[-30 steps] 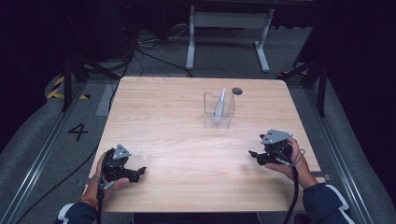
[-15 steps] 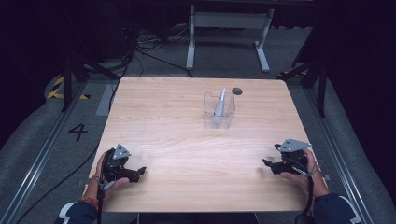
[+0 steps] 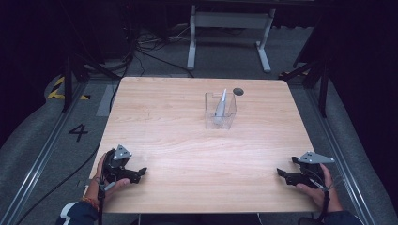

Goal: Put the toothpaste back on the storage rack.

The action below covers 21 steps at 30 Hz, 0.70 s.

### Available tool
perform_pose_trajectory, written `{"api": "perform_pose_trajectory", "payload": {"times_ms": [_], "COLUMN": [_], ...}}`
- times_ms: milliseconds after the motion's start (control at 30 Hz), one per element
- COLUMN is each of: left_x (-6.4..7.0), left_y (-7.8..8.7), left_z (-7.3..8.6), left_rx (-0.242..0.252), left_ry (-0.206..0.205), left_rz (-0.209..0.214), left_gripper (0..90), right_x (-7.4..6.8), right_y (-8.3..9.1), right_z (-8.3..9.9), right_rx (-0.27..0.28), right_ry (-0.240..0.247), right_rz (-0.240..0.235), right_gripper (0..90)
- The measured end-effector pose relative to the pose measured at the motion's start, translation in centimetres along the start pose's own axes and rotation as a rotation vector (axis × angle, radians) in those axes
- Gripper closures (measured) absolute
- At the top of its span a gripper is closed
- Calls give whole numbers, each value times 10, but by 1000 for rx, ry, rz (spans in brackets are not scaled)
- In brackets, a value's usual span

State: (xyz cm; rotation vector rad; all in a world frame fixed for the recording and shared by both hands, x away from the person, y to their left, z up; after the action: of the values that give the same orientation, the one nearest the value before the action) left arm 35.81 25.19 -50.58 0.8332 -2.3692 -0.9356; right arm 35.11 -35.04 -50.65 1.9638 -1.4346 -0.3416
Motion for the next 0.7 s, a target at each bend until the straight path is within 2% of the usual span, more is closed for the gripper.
{"api": "perform_pose_trajectory", "payload": {"times_ms": [533, 700], "left_x": [0, 1], "left_y": [0, -1], "left_z": [0, 0], "left_rx": [0, 7], "left_ry": [3, 20], "left_rz": [-1, 7], "left_gripper": [3, 2], "right_x": [2, 2], "right_y": [0, 1], "right_z": [2, 2], "right_rx": [-7, -7], "right_ry": [-6, -11], "right_rz": [1, 3], "right_gripper": [152, 153]}}
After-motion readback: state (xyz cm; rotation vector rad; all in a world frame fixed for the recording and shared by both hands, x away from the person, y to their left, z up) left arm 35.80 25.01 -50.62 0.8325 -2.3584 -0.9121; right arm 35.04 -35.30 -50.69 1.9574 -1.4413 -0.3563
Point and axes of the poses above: each handheld gripper's, and its own axes: y roughly backward along the jaws, z roughly out of its underside, x roughly to its right, the point moved 3 cm from there along -y, roughly forward along the jaws, and after that the axes turned 15 degrees about z, right-handed, at the moved point
